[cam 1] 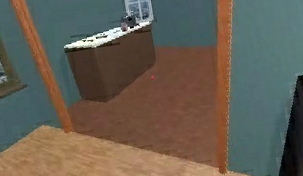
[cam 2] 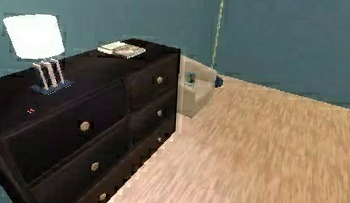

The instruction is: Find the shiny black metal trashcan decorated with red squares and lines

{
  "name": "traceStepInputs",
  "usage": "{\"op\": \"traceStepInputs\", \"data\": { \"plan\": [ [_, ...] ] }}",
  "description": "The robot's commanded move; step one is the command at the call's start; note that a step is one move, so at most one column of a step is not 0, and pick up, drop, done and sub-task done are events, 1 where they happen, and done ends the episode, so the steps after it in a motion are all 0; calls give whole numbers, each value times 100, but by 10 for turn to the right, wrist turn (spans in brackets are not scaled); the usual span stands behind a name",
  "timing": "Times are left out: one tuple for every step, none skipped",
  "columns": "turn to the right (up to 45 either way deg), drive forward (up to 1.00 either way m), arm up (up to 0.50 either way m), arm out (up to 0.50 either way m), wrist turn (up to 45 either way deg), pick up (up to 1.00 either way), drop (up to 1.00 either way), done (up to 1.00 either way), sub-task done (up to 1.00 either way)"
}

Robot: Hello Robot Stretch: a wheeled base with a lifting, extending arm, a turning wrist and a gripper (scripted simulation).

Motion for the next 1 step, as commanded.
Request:
{"op": "traceStepInputs", "data": {
  "plan": [
    [0,100,0,0,0,0,0,0,0]
  ]
}}
